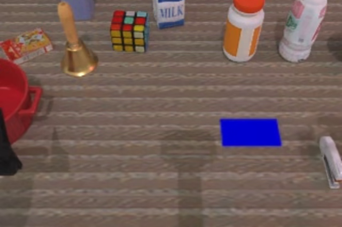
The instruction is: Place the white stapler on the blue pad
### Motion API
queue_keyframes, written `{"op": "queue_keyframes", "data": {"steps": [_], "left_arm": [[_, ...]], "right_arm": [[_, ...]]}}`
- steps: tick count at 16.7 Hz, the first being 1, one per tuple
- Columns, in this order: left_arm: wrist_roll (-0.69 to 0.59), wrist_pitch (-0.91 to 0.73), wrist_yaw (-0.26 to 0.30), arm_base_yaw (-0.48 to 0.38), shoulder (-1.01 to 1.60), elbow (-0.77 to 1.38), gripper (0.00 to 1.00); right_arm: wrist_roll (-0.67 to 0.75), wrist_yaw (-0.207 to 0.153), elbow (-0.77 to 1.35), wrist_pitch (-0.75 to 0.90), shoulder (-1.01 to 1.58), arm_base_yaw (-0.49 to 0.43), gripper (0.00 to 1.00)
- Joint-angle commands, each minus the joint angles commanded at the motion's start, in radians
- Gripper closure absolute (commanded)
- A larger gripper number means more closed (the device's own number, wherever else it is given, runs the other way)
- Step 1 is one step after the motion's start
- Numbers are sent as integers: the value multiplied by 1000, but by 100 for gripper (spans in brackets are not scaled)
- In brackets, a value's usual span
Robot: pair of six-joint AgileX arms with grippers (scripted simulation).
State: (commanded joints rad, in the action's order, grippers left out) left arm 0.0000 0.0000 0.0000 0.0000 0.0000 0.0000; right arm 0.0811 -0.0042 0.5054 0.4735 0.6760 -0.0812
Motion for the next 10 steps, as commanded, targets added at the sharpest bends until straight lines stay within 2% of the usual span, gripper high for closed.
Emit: {"op": "queue_keyframes", "data": {"steps": [5,10], "left_arm": [[0,0,0,0,0,0,0],[0,0,0,0,0,0,0]], "right_arm": [[48,5,312,312,493,-50,0],[91,3,566,546,830,-89,0]]}}
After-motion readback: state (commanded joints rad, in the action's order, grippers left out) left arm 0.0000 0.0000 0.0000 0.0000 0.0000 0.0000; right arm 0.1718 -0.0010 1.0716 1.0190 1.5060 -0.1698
